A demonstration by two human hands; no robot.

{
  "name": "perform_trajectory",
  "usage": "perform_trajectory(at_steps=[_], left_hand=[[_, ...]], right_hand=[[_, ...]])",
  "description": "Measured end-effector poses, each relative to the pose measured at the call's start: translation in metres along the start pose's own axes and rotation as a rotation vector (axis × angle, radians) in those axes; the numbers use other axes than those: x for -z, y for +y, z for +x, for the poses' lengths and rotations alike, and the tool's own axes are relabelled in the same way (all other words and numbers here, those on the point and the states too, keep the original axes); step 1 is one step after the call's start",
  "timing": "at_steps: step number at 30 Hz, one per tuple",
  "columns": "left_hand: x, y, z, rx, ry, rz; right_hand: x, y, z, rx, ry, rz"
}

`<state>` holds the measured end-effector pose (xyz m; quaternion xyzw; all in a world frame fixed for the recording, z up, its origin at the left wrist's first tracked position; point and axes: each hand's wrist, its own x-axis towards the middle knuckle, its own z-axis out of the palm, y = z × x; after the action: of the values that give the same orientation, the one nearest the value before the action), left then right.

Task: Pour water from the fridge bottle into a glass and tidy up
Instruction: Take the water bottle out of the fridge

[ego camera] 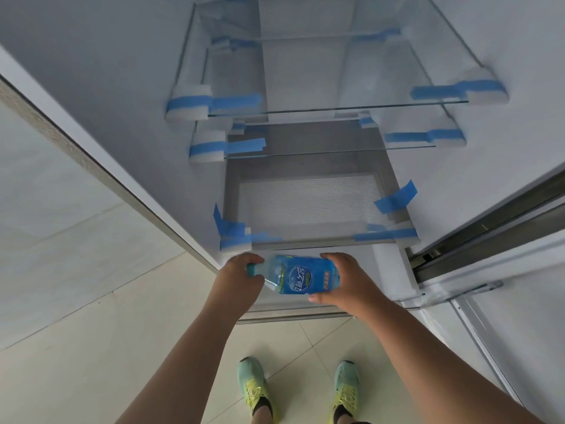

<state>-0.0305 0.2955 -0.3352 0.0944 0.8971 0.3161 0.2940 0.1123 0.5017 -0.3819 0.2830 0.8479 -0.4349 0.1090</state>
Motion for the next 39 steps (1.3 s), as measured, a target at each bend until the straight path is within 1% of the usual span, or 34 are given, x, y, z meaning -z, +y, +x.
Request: perform_trajectory(at_steps=[7, 10, 14, 15, 17, 19, 21, 22, 26, 30, 34, 36, 39], left_hand=[[0.026, 0.040, -0.026, -0.161, 0.102, 0.026], [0.040, 0.061, -0.040, -0.271, 0.117, -0.015], [0.055, 0.088, -0.058, -0.461, 0.107, -0.239], [0.059, 0.092, -0.061, -0.488, 0.102, -0.264], [0.066, 0.099, -0.065, -0.483, 0.038, -0.239], [0.076, 0.107, -0.073, -0.476, -0.095, -0.204], [0.085, 0.120, -0.084, -0.496, -0.210, -0.227], [0.089, 0.126, -0.090, -0.507, -0.243, -0.256], [0.101, 0.153, -0.110, -0.615, -0.273, -0.340], [0.108, 0.174, -0.119, -0.708, -0.270, -0.334], [0.106, 0.187, -0.117, -0.786, -0.293, -0.355], [0.106, 0.192, -0.114, -0.822, -0.351, -0.345], [0.106, 0.201, -0.108, -0.901, -0.479, -0.244]], right_hand=[[-0.002, -0.006, -0.009, 0.035, 0.113, -0.008], [0.005, -0.015, -0.018, 0.043, 0.128, 0.106], [0.023, -0.034, -0.035, 0.056, 0.165, 0.337], [0.029, -0.040, -0.040, 0.054, 0.167, 0.401], [0.042, -0.053, -0.051, 0.070, 0.149, 0.518], [0.058, -0.068, -0.062, 0.130, 0.088, 0.620], [0.075, -0.082, -0.074, 0.182, 0.022, 0.684], [0.083, -0.089, -0.081, 0.203, -0.005, 0.698], [0.109, -0.105, -0.105, 0.248, -0.063, 0.759], [0.125, -0.112, -0.127, 0.261, -0.073, 0.743], [0.131, -0.115, -0.147, 0.236, 0.045, 0.744], [0.130, -0.119, -0.158, 0.204, 0.138, 0.741], [0.121, -0.122, -0.175, 0.123, 0.298, 0.728]])
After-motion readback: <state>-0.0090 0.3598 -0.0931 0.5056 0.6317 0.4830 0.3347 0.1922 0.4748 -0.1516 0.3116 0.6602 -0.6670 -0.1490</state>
